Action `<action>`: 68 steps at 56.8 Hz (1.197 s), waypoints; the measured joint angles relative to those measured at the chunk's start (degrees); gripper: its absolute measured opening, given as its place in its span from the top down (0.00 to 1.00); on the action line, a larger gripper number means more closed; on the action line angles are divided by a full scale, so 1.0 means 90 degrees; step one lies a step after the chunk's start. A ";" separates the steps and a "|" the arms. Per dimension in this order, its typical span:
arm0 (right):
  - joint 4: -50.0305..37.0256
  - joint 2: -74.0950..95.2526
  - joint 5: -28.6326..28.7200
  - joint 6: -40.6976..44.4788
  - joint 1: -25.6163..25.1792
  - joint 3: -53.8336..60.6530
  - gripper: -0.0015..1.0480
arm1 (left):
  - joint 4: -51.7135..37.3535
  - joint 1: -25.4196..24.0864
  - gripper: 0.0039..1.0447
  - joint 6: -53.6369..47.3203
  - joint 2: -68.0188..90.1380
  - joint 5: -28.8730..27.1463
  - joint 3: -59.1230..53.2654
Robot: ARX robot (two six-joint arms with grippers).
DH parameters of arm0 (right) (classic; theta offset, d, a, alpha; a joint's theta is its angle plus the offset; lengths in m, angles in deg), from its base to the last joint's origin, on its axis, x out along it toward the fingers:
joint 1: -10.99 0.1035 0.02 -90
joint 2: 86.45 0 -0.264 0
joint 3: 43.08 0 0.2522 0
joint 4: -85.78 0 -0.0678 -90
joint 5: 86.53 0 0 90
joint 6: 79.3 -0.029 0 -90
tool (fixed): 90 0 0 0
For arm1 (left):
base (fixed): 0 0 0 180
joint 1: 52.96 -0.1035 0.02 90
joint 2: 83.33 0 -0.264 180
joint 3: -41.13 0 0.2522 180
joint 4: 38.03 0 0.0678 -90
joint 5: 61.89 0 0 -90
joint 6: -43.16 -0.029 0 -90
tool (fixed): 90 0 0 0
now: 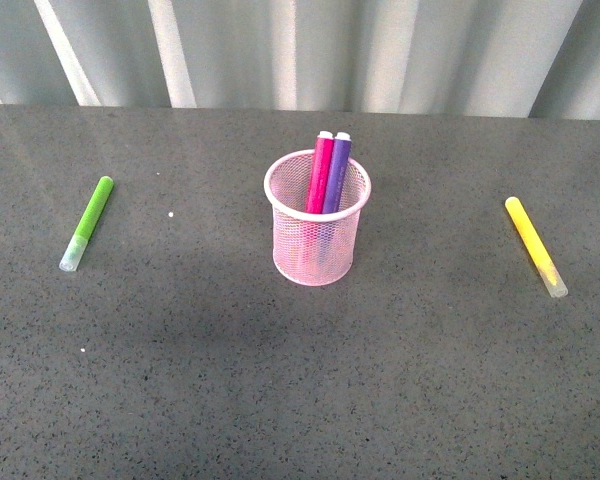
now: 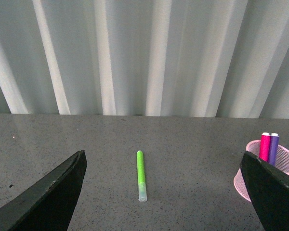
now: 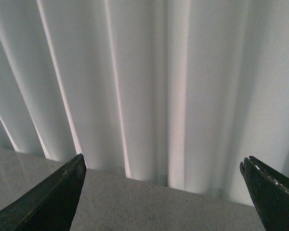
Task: Insert purple and pink pens into pink cup
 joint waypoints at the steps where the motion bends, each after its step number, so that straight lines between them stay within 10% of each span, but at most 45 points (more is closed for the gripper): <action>1: 0.0085 -0.0240 0.0063 0.0005 -0.0051 0.0155 0.07 | 0.0000 0.0000 0.06 0.0002 0.0000 -0.0002 0.0000; 20: 0.1168 -0.2931 0.0012 -0.0068 -0.1205 0.1795 0.08 | 0.0000 0.0000 0.06 0.0000 0.0000 -0.0002 0.0000; 27: 0.1557 -0.3104 -0.1088 0.0141 -0.1166 0.2140 0.27 | 0.0000 0.0000 0.06 0.0000 0.0000 -0.0002 0.0000; 50: 0.1943 -0.4250 -0.1129 0.0257 -0.1146 0.2931 0.97 | 0.0000 0.0000 0.06 0.0002 0.0000 -0.0002 0.0002; 68: 0.2747 -0.5229 -0.1132 0.0270 -0.1146 0.3019 0.97 | 0.0000 0.0000 0.06 0.0000 -0.0002 -0.0002 0.0000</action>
